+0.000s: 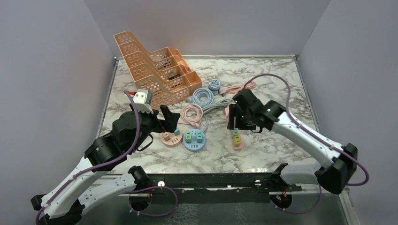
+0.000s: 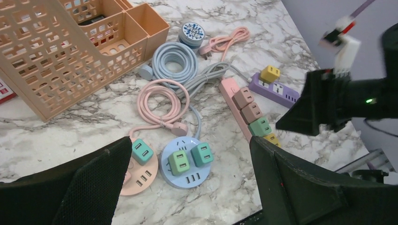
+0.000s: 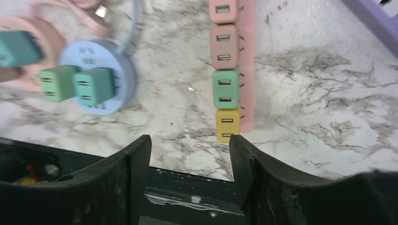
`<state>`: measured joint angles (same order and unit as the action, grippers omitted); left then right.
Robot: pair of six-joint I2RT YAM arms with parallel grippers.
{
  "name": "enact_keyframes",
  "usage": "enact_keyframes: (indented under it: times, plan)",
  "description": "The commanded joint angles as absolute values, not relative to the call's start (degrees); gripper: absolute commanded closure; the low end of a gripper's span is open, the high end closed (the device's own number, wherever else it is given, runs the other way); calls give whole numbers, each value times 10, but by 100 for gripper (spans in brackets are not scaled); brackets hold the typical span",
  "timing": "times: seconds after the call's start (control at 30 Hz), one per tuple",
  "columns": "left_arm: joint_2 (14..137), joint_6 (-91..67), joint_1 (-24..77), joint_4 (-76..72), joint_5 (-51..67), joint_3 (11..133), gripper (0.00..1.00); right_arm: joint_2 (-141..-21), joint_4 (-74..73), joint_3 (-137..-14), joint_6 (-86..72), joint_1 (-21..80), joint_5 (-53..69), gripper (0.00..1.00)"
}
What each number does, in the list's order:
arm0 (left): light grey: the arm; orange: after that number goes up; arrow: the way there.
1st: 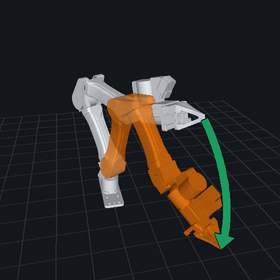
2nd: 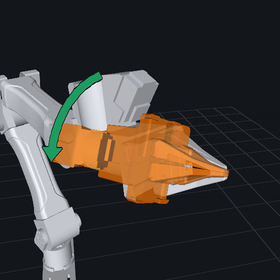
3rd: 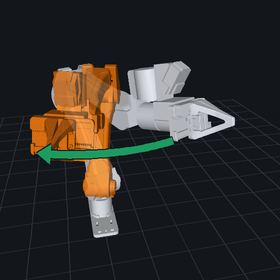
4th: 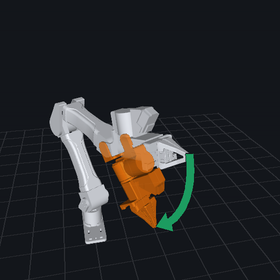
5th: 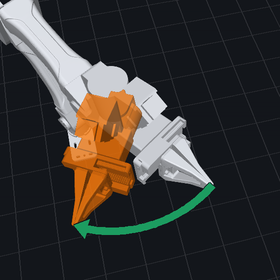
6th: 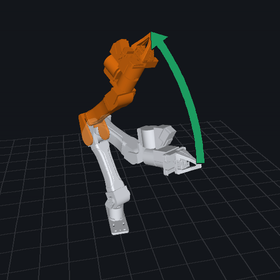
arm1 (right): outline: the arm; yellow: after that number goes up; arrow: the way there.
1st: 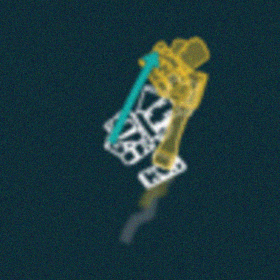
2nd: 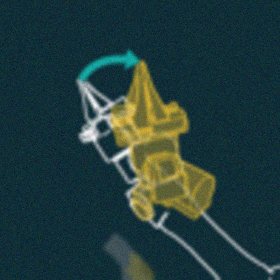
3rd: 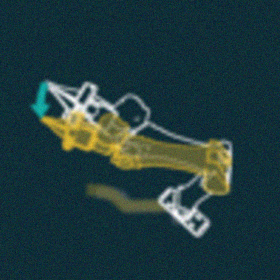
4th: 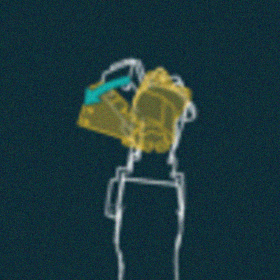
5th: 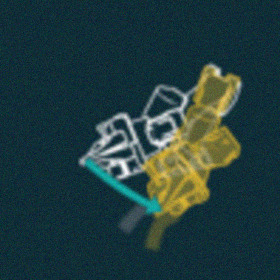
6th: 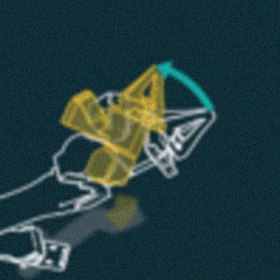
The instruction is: Insert the plug
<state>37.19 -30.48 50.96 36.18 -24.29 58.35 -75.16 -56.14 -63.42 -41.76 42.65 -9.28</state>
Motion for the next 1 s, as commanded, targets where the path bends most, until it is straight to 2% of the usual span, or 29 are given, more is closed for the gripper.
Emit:
enact_keyframes:
  times: [0.0,0.03,0.37,0.63,0.77,0.97]
  plan:
    - [358,-310,508,432,-207,619,1,-664,-617,-674,-430,425,-128,36]
    - [352,-314,508,440,-221,625,1,-643,-613,-672,-424,425,-133,33]
    - [277,-246,508,474,-348,686,1,-465,-617,-715,-374,425,-236,30]
    - [233,-224,508,513,-426,703,1,-415,-668,-776,-339,425,-333,24]
    - [238,-218,509,535,-428,716,1,-391,-666,-792,-326,425,-351,20]
    - [242,-220,508,546,-414,719,1,-377,-679,-808,-327,425,-356,19]
